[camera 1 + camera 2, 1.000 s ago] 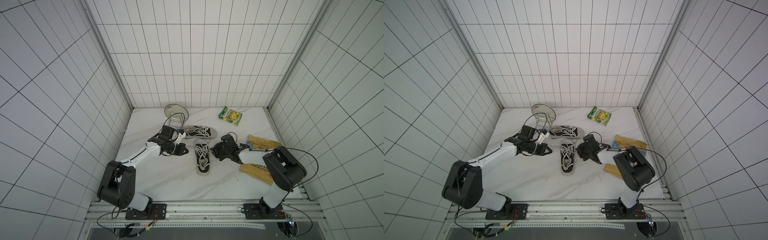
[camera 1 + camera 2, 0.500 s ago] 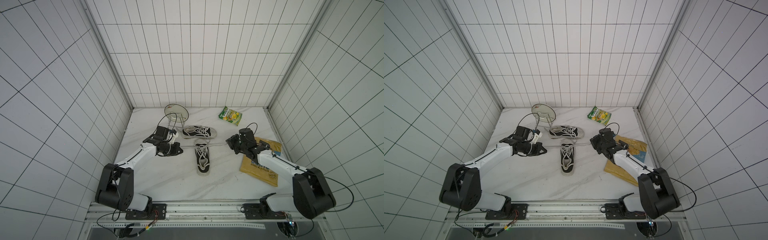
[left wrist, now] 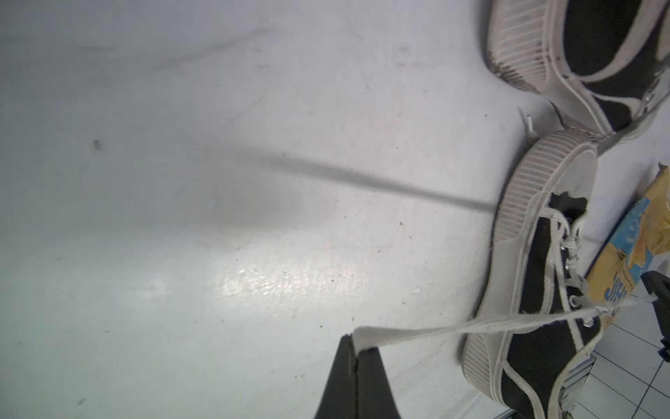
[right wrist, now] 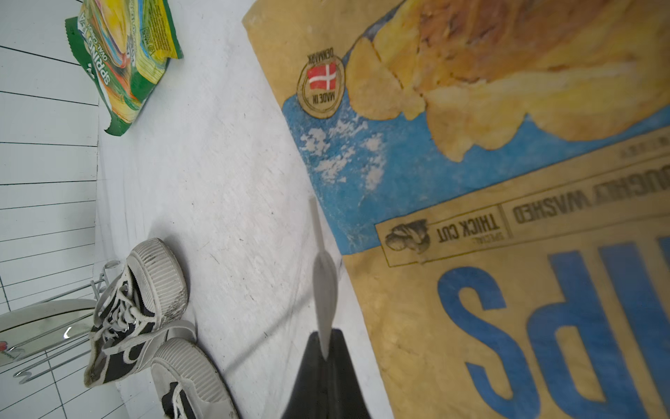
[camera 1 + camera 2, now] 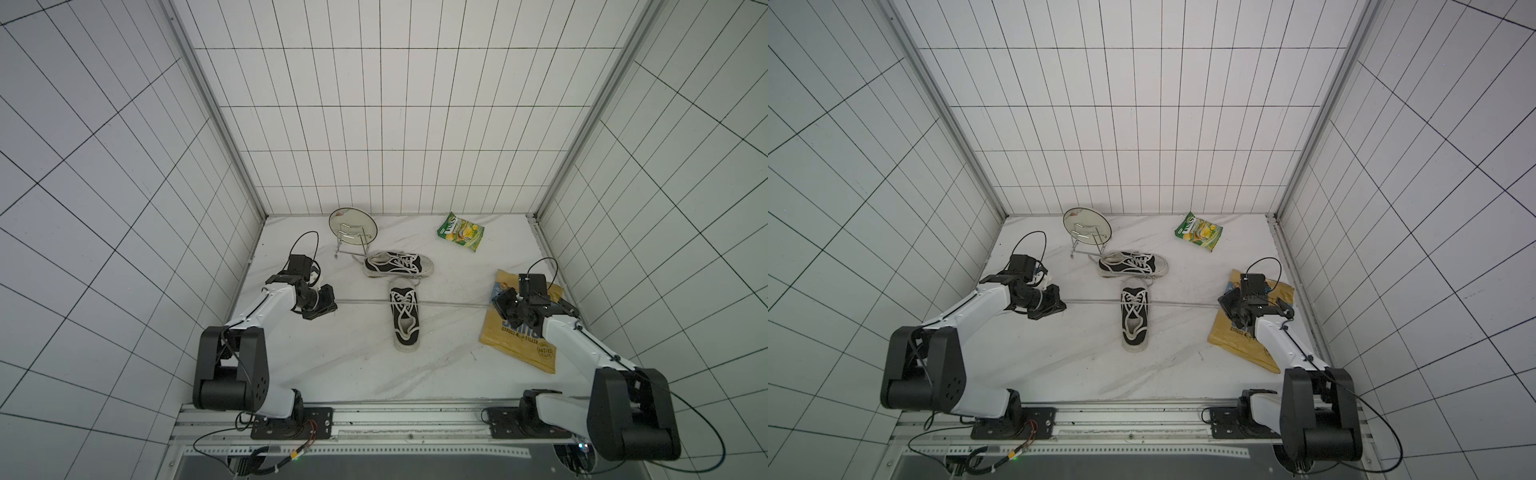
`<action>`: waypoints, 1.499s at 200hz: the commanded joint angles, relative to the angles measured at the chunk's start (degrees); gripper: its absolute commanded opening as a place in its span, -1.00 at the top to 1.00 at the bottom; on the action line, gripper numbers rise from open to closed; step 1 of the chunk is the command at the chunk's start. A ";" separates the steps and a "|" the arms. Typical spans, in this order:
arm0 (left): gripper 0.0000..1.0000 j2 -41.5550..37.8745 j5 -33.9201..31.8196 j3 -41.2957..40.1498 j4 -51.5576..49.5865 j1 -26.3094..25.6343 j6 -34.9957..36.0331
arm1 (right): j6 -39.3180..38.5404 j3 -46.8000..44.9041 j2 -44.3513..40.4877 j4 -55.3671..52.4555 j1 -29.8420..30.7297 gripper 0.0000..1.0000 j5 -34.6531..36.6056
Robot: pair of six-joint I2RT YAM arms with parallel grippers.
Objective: Tie the shoes
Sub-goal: Tie the shoelace on the shoe, then wrap the shoelace around the shoelace.
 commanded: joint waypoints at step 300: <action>-0.29 2.92 -15.11 1.11 22.23 -33.91 49.48 | -21.54 7.40 4.09 3.68 9.91 1.00 -11.26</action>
